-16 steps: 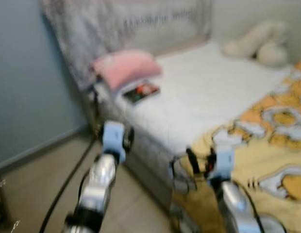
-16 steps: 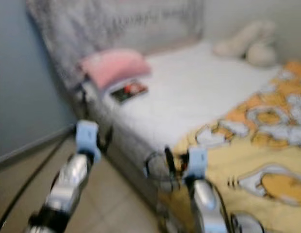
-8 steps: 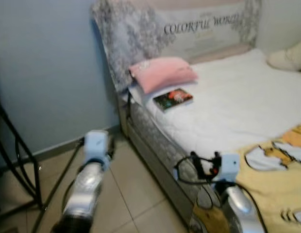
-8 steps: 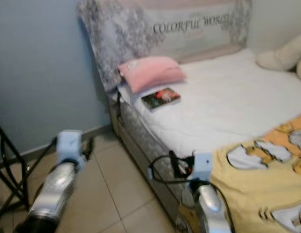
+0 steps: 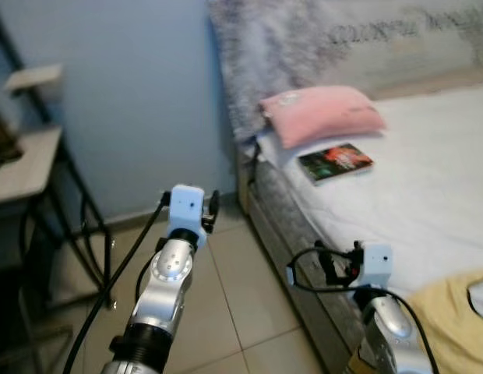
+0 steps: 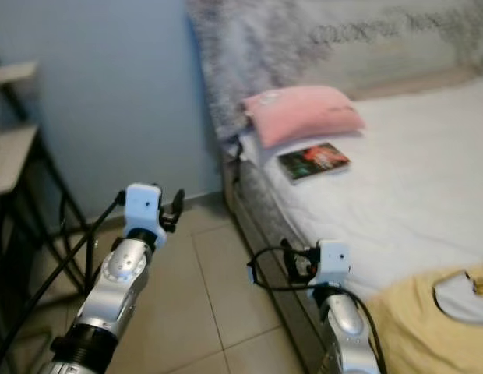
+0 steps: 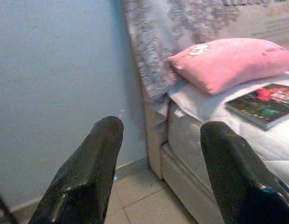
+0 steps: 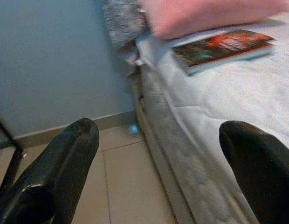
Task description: Clean up the room
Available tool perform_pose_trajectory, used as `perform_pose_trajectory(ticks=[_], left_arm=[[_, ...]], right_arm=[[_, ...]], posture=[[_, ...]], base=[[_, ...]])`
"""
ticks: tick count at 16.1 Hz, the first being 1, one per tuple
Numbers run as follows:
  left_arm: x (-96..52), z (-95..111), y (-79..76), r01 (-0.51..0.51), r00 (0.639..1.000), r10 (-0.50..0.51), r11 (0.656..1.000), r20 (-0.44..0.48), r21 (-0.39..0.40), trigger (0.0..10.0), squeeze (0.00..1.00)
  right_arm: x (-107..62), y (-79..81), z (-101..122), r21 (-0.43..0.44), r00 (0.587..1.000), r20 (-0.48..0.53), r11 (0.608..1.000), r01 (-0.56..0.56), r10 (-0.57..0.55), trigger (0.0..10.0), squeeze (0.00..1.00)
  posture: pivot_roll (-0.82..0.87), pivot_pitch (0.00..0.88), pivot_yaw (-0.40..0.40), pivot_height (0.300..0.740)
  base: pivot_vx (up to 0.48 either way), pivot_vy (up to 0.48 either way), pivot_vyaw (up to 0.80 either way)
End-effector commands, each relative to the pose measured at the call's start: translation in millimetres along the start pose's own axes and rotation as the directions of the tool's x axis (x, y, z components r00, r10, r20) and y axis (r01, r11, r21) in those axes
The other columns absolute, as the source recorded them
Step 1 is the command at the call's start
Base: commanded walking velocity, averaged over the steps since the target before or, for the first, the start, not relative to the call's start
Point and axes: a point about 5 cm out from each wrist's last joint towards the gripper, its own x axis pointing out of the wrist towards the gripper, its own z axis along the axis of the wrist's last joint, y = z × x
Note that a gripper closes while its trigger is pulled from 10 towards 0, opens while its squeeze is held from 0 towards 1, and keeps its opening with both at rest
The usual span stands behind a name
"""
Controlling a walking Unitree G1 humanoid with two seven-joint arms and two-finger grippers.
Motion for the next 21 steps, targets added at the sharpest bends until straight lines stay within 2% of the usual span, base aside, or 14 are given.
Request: perform_pose_trajectory(ticks=[1,2,3,4,5,9,15,21], left_arm=[[1.7,-2,6.5,-0.019,1.0,0.018,0.999,-0.018,-0.037,10.0,0.0],[2.7,-4,10.0,-0.036,0.999,0.034,0.998,-0.033,-0.056,10.0,0.0],[2.4,-15,19.7,-0.097,0.992,0.09,0.993,-0.093,-0.067,10.0,0.0],[2.1,-19,21.6,-0.115,0.987,0.104,0.989,-0.119,-0.088,10.0,0.0],[2.1,-21,21.8,-0.112,0.987,0.103,0.991,-0.124,-0.073,10.0,0.0],[4.0,-22,20.5,-0.068,0.991,0.059,0.994,-0.117,-0.08,10.0,0.0],[8.9,-18,29.2,-0.061,0.994,0.056,0.997,-0.093,-0.056,10.0,0.0],[7.2,-21,26.7,-0.033,0.996,0.029,0.998,-0.09,-0.044,10.0,0.0]], right_arm=[[4.5,11.9,3,0.012,0.998,0.011,0.998,-0.065,0.065,10.0,0.0],[4.2,16.3,1,0.019,0.995,0.002,0.995,-0.098,0.098,10.0,0.0],[4.0,17.3,0,0.015,0.995,-0.003,0.995,-0.1,0.1,10.0,0.0],[4.3,16.0,1,0.011,0.996,0.0,0.996,-0.09,0.09,10.0,0.0],[5.8,8.7,2,0.018,1.0,0.001,0.999,-0.031,0.03,10.0,0.0],[5.5,0.5,4,0.013,1.0,0.012,1.0,0.018,-0.018,10.0,0.0],[4.4,7.4,2,-0.002,1.0,0.011,1.0,0.006,-0.006,10.0,0.0],[4.3,4.8,2,-0.015,1.0,0.012,1.0,0.013,-0.012,10.0,0.0]], posture=[[0.12,0.0,0.025,0.74],[0.12,0.0,0.023,0.74],[0.11,0.0,0.026,0.74],[0.11,0.0,0.03,0.74],[0.11,0.0,0.03,0.74],[0.11,0.0,0.04,0.74],[0.11,0.0,0.044,0.74],[0.12,0.0,0.035,0.74]], base=[[0.48,0.0,0.55],[0.48,0.0,0.52],[0.48,0.0,0.51],[0.48,0.0,0.52],[0.48,0.0,0.52],[0.48,0.0,0.27],[0.48,0.0,0.0],[0.48,0.0,0.24]])
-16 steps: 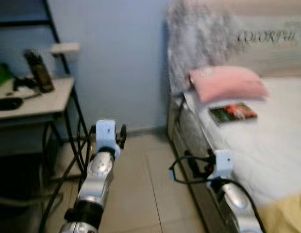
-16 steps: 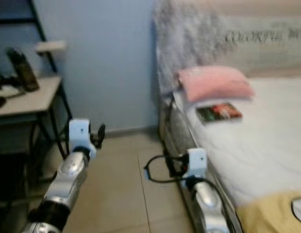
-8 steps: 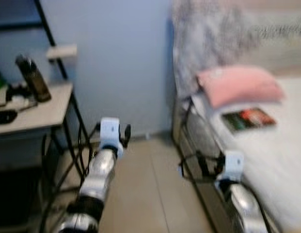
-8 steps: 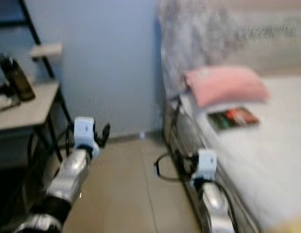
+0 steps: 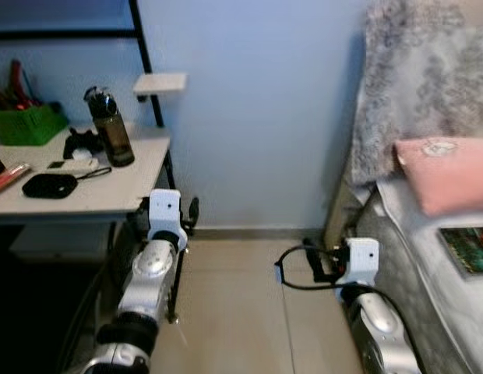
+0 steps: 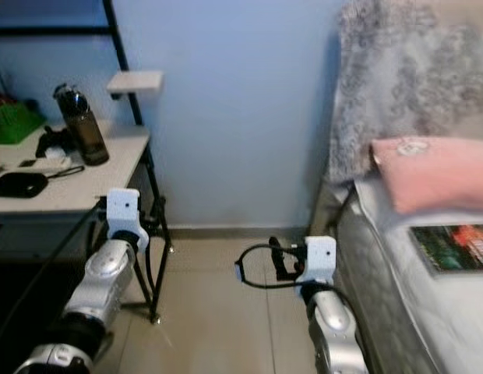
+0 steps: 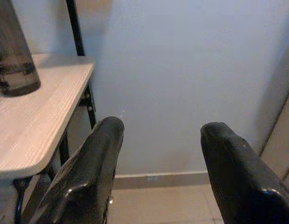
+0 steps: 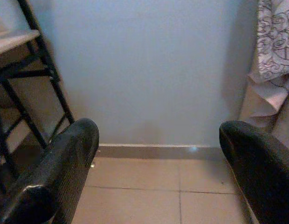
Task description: Clean up the room
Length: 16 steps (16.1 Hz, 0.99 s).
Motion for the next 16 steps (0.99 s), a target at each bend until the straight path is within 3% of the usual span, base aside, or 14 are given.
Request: perform_pose_trajectory(ticks=[1,8,10,11,12,13,14,15,16], left_arm=[[0.8,3,3.7,0.008,1.0,-0.009,1.0,0.014,0.016,10.0,0.0],[5.7,10,15.3,0.055,0.998,-0.056,0.998,0.035,0.04,10.0,0.0],[5.8,8,26.1,0.007,1.0,-0.007,1.0,0.014,0.01,10.0,0.0],[-21.5,-19,30.2,0.023,0.998,-0.023,1.0,-0.056,-0.002,10.0,0.0],[-56.9,-42,17.1,0.13,0.987,-0.132,0.991,-0.096,-0.025,10.0,0.0],[-84.8,-35,-2.9,0.251,0.968,-0.251,0.967,0.009,-0.047,10.0,0.0],[-86.4,-21,-13.9,0.263,0.964,-0.259,0.962,0.06,-0.071,10.0,0.0],[-82.1,-20,-11.2,0.22,0.975,-0.216,0.968,0.047,-0.118,10.0,0.0],[-85.0,-18,-15.1,0.231,0.973,-0.228,0.967,0.042,-0.109,10.0,0.0]], right_arm=[[2.1,0.1,4,-0.004,1.0,0.018,1.0,0.007,-0.007,10.0,0.0],[2.7,0.4,4,-0.013,1.0,0.019,1.0,0.008,-0.008,10.0,0.0],[-0.2,-1.0,1,-0.012,1.0,0.011,1.0,0.016,-0.016,10.0,0.0],[-16.3,-3.8,-3,-0.049,1.0,0.003,0.999,-0.005,0.005,10.0,0.0],[-37.1,-11.5,-12,-0.048,1.0,-0.014,0.999,0.007,-0.007,10.0,0.0],[-60.4,-19.1,-17,-0.027,0.999,-0.01,0.999,0.044,-0.044,10.0,0.0],[-80.8,-18.9,-24,-0.05,0.999,-0.029,0.998,0.038,-0.04,10.0,0.0],[-85.3,-19.4,-25,-0.045,0.998,-0.04,0.998,0.048,-0.05,10.0,0.0],[-86.1,-19.6,-24,-0.06,0.997,-0.051,0.997,0.048,-0.051,10.0,0.0]], posture=[[0.12,0.0,0.035,0.74],[0.13,0.0,0.031,0.74],[0.13,0.0,0.031,0.74],[0.13,0.0,0.028,0.74],[0.13,0.0,0.021,0.74],[0.14,0.0,0.014,0.74],[0.15,0.0,-0.008,0.74],[0.15,0.0,-0.015,0.74],[0.14,0.0,-0.016,0.74]], base=[[0.48,0.0,0.0],[0.48,0.0,0.0],[0.48,0.0,0.0],[0.0,0.0,0.0],[0.0,0.0,0.0],[0.0,0.0,0.0],[0.0,0.0,0.0],[0.0,0.0,0.0],[0.0,0.0,0.0]])
